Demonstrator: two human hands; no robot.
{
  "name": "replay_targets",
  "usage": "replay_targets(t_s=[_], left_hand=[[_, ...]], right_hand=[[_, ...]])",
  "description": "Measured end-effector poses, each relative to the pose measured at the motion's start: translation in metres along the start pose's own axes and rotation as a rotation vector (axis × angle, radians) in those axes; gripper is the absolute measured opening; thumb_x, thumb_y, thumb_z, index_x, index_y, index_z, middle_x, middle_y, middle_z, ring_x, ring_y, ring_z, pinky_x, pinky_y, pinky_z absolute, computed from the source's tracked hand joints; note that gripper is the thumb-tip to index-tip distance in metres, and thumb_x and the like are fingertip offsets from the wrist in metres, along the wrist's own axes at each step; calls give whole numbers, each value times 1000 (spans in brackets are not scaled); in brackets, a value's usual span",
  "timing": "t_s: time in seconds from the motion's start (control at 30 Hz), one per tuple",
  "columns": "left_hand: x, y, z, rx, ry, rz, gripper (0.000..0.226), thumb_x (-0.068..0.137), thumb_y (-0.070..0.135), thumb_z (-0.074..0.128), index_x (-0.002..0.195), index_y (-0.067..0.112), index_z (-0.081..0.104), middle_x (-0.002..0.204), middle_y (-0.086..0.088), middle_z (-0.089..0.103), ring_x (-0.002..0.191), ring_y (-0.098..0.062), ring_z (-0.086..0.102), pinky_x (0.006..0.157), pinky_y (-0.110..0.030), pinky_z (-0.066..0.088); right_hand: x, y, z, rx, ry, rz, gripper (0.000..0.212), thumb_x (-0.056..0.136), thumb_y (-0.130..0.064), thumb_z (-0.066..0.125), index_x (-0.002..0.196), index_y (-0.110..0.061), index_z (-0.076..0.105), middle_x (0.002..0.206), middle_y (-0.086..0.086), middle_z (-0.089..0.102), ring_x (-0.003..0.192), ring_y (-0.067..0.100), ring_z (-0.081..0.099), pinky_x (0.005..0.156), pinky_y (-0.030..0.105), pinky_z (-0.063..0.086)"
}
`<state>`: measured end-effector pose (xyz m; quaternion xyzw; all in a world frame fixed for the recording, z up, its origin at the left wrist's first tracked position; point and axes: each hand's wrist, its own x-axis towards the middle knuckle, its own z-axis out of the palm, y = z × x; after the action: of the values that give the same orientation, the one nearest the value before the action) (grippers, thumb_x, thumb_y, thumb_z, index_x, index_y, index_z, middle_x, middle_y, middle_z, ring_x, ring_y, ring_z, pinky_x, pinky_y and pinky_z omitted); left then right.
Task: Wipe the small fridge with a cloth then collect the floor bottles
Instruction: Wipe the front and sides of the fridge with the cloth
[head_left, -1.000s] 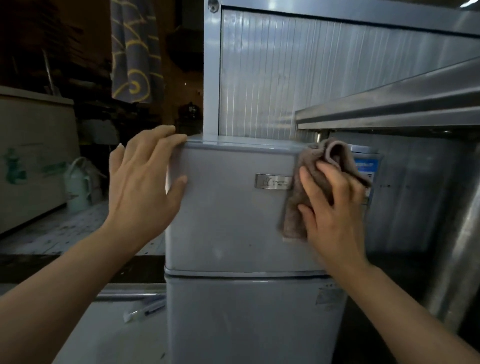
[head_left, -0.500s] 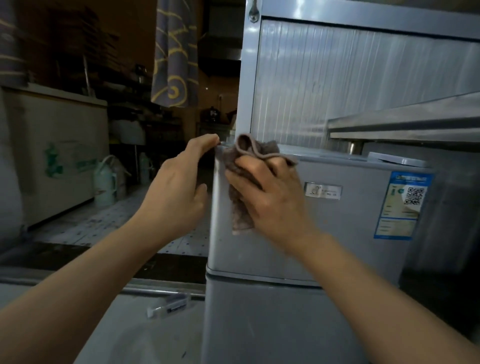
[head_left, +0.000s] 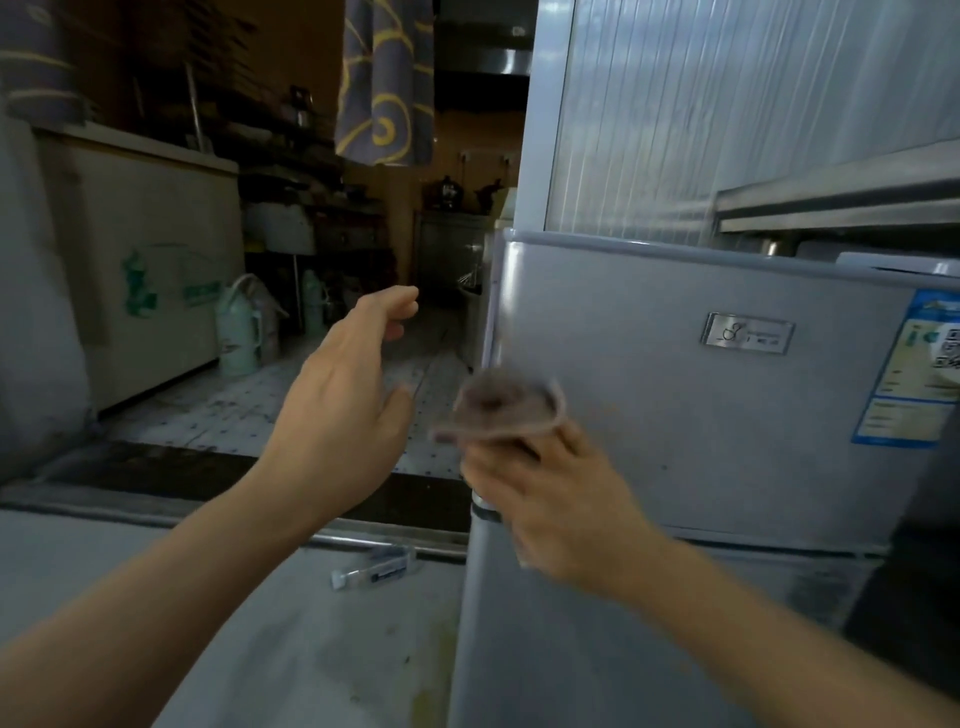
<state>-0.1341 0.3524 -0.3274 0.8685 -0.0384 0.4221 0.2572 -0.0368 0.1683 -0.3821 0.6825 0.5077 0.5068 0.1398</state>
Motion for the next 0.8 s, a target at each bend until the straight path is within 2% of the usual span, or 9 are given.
replay_targets(t_s=[0.1,0.2,0.33,0.43,0.5,0.6,0.67,0.73,0.8], left_hand=[[-11,-2,4,3,-16,-2,67,84,3,58,140,27,30,134,11,44,115,1,41,88,-21,35],[-17,2,7,13,-49,8,66,85,4,56,140,26,30,136,8,43,120,-2,39,87,-23,38],[-5,14,6,27,-17,48,66,85,7,57,141,27,28,139,9,41,121,3,35,89,-18,36],[4,26,7,47,22,92,66,84,5,58,141,24,30,142,7,38,125,2,33,93,-9,27],[7,36,12,79,40,126,66,80,1,59,139,19,35,145,2,36,134,-10,30,105,-20,27],[16,52,20,163,83,205,66,73,-2,61,135,11,42,147,-3,35,136,-21,28,112,-36,23],[24,65,28,226,89,241,69,71,-1,59,136,12,42,150,-2,32,138,-22,25,113,-43,17],[32,79,37,270,73,274,70,71,2,56,138,16,39,152,1,29,141,-21,20,115,-46,11],[39,88,45,274,78,289,69,71,4,53,137,17,40,148,0,34,140,-20,21,115,-45,11]], right_hand=[[-32,-27,7,11,-133,-74,49,68,-24,65,117,-23,67,130,-6,60,125,25,43,116,53,16],[-37,-12,2,-29,-128,-109,61,66,-30,71,127,-25,61,134,-8,57,127,21,46,111,53,26],[-10,37,-19,-60,113,83,57,81,-21,57,137,-25,49,147,-4,38,130,25,40,109,49,27],[12,67,-30,-65,236,265,64,86,-16,61,144,-26,39,154,-5,27,130,29,30,108,49,24],[14,65,-27,-73,252,385,66,87,-19,59,147,-27,32,155,-6,24,127,29,31,106,50,25],[-25,18,-7,-33,112,504,68,87,-21,46,150,-21,20,157,1,14,122,38,40,103,54,32],[-65,-16,3,7,16,456,65,82,-24,41,145,-18,31,151,1,25,118,38,42,101,63,36],[-87,-28,4,15,-85,405,66,76,-22,37,142,-20,36,148,-1,30,121,34,39,109,60,27],[-78,-19,0,37,-85,404,67,76,-24,39,143,-21,35,151,0,29,126,32,36,115,54,8]])
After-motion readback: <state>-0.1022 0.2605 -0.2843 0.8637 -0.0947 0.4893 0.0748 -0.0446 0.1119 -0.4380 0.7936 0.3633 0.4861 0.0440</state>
